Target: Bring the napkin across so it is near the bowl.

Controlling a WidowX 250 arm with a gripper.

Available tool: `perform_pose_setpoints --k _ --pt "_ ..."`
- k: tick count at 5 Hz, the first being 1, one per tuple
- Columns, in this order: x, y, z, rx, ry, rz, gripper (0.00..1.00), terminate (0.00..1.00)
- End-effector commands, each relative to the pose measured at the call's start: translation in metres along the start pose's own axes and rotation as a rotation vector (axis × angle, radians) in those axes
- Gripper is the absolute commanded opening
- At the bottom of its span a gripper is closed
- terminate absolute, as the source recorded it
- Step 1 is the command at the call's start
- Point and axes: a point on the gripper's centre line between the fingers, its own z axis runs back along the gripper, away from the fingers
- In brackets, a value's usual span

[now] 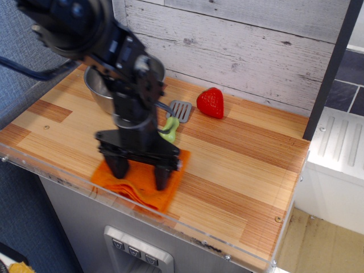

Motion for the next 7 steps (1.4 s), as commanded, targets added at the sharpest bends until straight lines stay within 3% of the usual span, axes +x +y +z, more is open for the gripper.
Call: perform_pose_setpoints --k 1,4,6,7 --pt "0.014 0.049 0.003 0.014 -0.016 0.097 1.00 0.00" --pt "0.035 0.103 0.009 0.062 -0.034 0.232 1.00 0.00" --pt "0.036 0.097 0.008 0.051 -0.036 0.233 1.00 0.00" --pt "0.037 0.085 0.022 0.050 -0.059 0.217 1.00 0.00"
